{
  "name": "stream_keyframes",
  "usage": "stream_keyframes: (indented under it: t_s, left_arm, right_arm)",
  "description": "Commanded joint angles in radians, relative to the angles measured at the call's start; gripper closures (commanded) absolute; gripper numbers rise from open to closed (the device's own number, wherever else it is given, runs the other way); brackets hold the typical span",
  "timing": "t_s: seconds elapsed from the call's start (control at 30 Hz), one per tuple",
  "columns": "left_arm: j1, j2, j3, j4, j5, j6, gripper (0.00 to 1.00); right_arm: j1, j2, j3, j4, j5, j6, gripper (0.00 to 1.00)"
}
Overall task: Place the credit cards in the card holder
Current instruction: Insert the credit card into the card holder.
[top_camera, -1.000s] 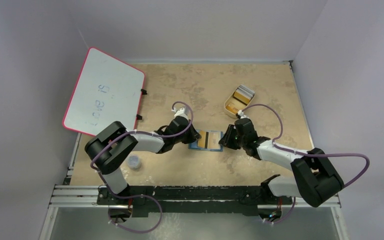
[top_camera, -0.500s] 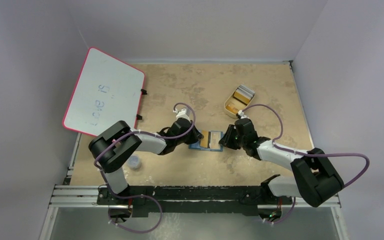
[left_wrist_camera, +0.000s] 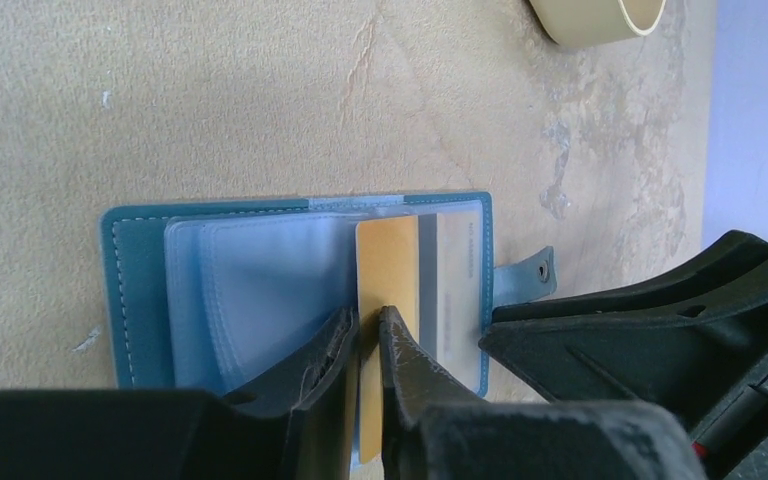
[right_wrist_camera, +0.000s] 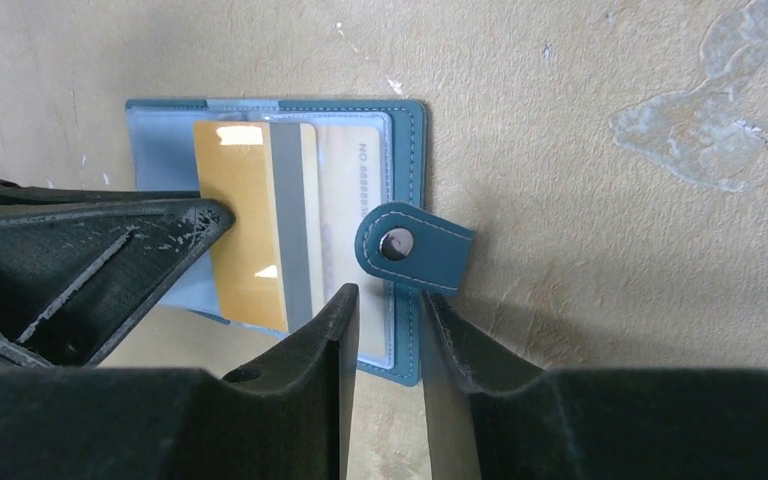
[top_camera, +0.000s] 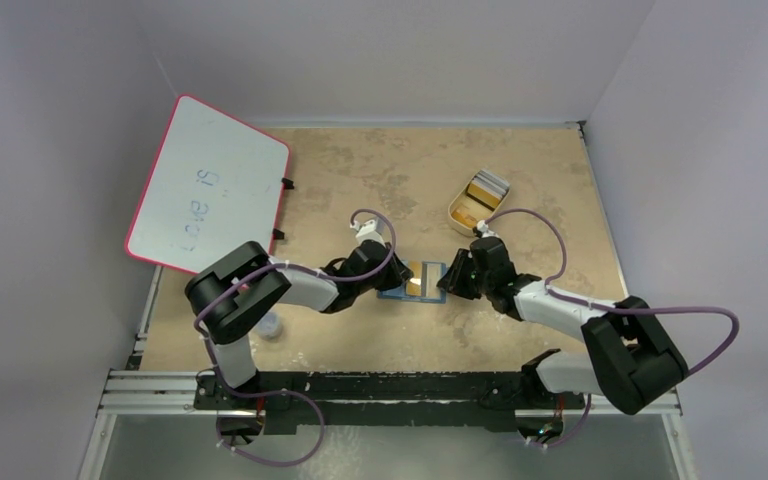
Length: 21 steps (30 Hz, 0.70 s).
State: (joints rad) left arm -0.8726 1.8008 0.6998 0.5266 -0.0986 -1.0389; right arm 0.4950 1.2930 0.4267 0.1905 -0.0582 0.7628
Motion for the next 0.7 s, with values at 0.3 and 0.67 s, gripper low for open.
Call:
stream_keyframes:
  t_s: [0.3,0.67]
  left_arm:
    - [-0.02,-0.038,0.057,-0.224,-0.051,0.015,0.7]
    - [-0.029,0.025,0.079,-0.135,-0.018,-0.032,0.79]
  right_arm:
    - [0.001,-0.056,0.002,-0.043,-0.046,0.003,0.71]
    - [0.001,0.001,-0.018,0.059,-0.066,-0.003,0.72]
